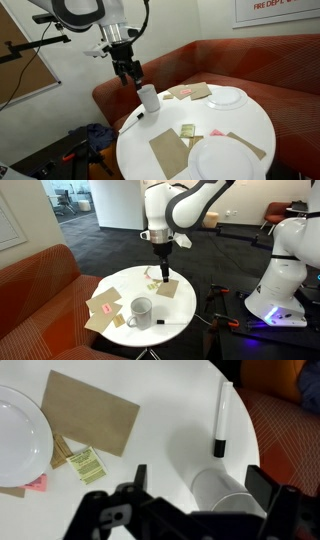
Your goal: Take the marker out of the white mug
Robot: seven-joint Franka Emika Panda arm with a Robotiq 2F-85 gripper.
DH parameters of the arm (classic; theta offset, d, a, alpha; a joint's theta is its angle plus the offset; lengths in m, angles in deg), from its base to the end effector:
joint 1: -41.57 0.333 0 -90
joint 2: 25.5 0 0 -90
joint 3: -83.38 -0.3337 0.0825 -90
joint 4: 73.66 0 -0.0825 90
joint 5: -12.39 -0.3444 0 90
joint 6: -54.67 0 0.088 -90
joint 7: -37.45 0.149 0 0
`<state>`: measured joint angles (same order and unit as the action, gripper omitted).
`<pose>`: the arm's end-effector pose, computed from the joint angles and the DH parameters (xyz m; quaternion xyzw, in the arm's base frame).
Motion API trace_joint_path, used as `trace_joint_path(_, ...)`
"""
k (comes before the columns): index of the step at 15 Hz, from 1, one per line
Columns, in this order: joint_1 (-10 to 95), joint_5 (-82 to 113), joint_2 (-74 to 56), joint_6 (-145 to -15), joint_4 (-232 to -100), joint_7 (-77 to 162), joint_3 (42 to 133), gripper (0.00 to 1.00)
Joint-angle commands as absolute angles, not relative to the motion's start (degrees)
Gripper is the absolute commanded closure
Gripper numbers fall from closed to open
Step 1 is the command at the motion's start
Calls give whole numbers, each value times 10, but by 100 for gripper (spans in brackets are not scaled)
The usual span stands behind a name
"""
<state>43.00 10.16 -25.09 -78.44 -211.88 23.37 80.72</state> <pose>0.4464 0.0338 0.3054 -0.9883 -0.1439 0.0468 0.0179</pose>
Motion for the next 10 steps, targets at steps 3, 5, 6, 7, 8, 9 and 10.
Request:
trace_joint_path(3, 444, 109, -296, -766, -2137, 250, 806, 0)
trace_joint_path(5, 448, 110, -314, -761, -2145, 255, 805, 0)
trace_joint_path(6, 448, 110, -318, -761, -2147, 255, 804, 0)
trace_joint_path(7, 448, 110, -319, -761, -2149, 255, 804, 0)
trace_joint_path(8, 448, 110, -319, -761, -2150, 255, 804, 0)
trace_joint_path(9, 448, 110, -319, -761, -2150, 255, 804, 0)
trace_joint_path(10, 448, 110, -319, -761, -2151, 255, 804, 0)
